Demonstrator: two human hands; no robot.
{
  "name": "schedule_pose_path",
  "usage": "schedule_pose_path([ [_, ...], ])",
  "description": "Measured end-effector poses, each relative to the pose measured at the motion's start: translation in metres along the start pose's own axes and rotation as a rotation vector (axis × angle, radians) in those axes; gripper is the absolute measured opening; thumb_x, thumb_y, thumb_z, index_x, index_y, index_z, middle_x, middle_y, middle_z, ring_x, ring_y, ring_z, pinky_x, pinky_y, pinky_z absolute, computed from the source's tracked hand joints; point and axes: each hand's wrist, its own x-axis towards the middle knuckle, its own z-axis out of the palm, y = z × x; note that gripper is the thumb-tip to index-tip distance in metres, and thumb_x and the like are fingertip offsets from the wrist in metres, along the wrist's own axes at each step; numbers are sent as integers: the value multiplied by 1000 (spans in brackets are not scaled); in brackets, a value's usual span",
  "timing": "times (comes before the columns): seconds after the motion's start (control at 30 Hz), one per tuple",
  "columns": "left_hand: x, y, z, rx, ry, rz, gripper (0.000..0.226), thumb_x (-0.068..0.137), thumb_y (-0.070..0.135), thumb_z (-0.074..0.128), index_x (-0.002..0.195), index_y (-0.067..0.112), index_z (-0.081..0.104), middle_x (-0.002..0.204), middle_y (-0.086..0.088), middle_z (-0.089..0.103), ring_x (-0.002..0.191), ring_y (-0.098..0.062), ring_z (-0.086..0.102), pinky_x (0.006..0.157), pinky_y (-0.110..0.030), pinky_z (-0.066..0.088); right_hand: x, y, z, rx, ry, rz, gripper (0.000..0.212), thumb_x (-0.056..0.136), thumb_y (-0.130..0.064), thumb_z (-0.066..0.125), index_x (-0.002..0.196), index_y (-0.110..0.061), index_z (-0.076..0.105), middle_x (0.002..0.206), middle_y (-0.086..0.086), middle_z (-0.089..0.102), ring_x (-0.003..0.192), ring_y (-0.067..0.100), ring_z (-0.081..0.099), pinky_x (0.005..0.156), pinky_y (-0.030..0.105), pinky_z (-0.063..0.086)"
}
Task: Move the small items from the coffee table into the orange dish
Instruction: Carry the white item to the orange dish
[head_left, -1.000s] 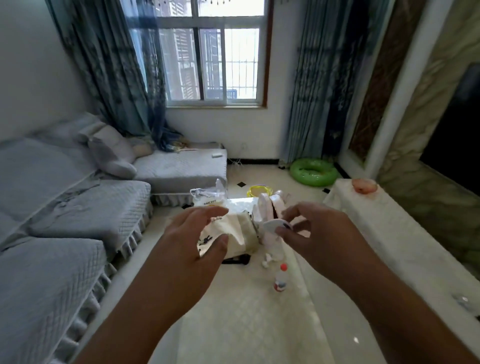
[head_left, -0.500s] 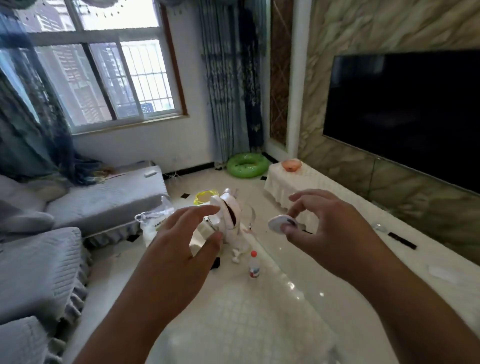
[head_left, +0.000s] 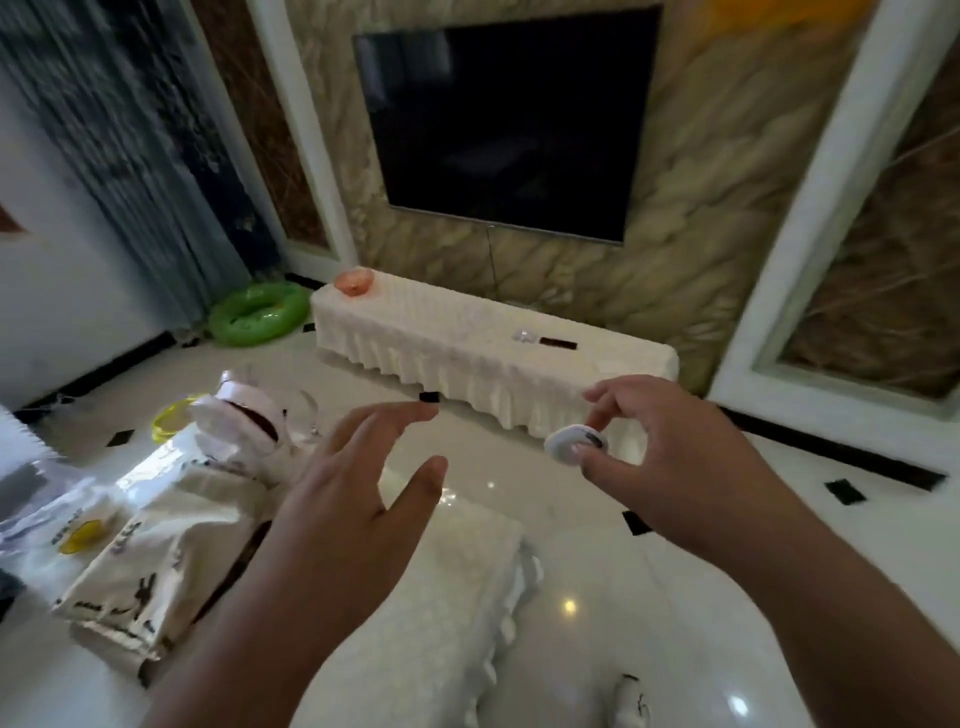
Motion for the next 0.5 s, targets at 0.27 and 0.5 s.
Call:
schedule_pose_path([
  [0.27,44,63,71,-79,-214,198,40,81,57,47,121,52,46,115,51,33,107,17,39,86,-24,38,-41,64,-61,-131,120,234,26,79,-61,57,81,-36,55,111,-16,61,98,0,49,70,14,32],
  [0.5,94,120,134,-68,-267,326,38,84,51,50,122,45,50,119,39,42,115,12,41,88,-8,32,-41,133,-107,-66,220,378,19,81,-51,64,79,-35,54,118,-21,58,103,-4,48,74,15,34],
])
